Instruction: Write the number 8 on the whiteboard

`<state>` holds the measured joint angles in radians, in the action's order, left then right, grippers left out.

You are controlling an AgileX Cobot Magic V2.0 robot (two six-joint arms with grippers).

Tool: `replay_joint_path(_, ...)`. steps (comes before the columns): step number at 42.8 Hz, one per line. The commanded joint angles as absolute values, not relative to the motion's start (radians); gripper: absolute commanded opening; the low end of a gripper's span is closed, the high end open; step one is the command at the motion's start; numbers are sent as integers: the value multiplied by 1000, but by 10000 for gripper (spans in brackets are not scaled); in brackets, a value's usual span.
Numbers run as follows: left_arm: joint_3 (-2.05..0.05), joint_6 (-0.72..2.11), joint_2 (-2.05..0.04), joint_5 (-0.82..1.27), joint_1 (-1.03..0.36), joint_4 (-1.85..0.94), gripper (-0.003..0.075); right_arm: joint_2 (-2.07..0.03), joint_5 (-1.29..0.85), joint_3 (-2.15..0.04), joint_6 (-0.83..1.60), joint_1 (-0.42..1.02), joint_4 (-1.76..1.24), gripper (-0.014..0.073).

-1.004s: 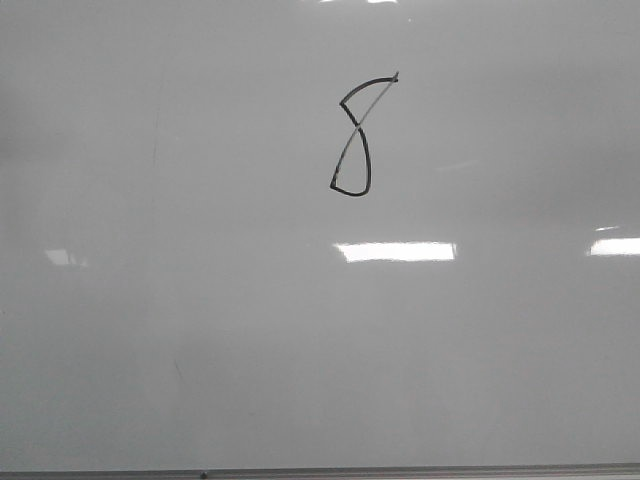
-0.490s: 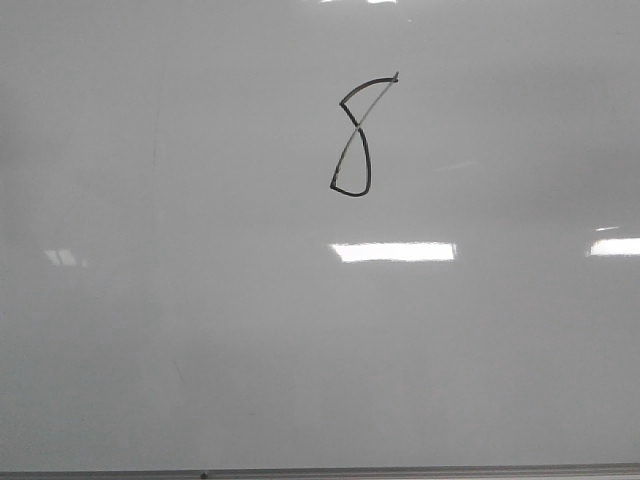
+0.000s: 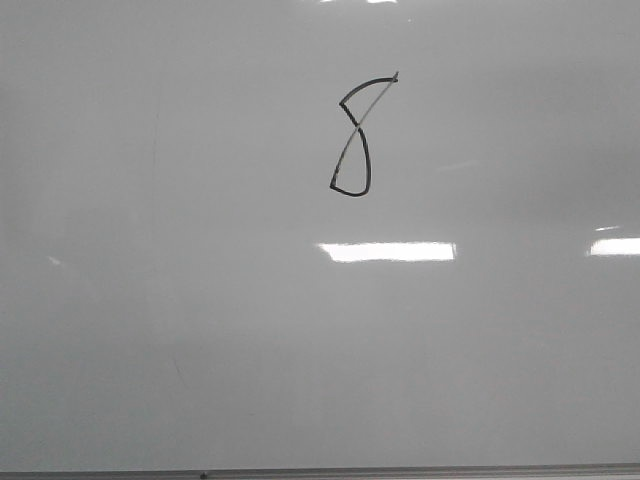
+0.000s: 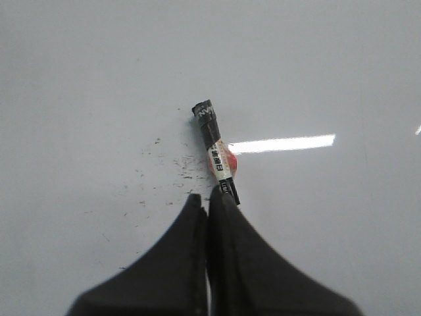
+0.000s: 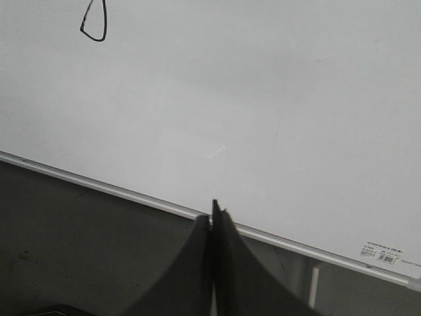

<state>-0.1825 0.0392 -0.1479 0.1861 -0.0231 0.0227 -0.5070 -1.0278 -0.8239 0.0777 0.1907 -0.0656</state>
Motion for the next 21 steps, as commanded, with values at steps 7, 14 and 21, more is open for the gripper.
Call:
replay_joint_path(7, -43, 38, -20, -29, 22, -67, -21, -511, -969, -850, 79, 182, -63, -70)
replay_joint_path(14, 21, 38, 21, -79, 25, -67, -21, -512, -969, -850, 79, 182, -63, -70)
replay_joint_path(21, 19, 38, 21, -70, 25, -67, -21, -513, -973, -850, 79, 182, -63, -70)
